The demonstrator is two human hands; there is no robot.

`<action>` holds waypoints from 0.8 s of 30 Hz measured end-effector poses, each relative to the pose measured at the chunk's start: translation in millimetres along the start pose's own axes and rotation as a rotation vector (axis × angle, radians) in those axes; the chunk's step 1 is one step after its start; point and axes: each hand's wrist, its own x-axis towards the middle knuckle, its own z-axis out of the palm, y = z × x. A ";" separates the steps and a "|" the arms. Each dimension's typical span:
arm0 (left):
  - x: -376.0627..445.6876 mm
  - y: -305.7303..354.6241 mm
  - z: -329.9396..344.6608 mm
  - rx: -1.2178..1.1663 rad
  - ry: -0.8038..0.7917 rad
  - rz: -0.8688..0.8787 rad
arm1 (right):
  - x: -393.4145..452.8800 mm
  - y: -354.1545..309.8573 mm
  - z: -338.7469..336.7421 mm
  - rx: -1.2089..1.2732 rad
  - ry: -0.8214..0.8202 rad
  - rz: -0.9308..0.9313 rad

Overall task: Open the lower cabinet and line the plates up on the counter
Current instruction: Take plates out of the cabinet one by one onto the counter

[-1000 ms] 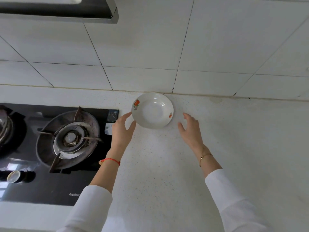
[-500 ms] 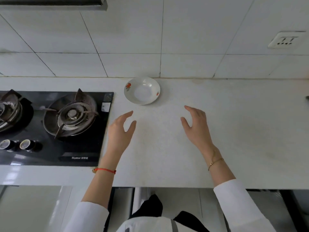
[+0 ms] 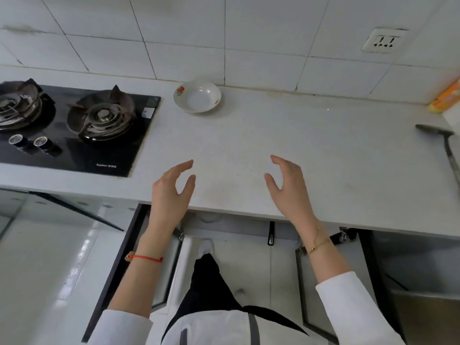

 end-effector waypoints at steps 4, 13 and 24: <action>-42.7 10.2 -3.8 -0.024 -0.025 -0.053 | -36.5 3.2 -10.4 0.004 -0.030 0.003; -85.6 11.2 -10.5 0.041 -0.118 -0.054 | -84.2 7.2 -11.9 -0.038 -0.048 0.058; -80.6 -21.5 -2.8 0.077 -0.255 -0.032 | -102.7 12.1 13.2 -0.063 -0.027 0.128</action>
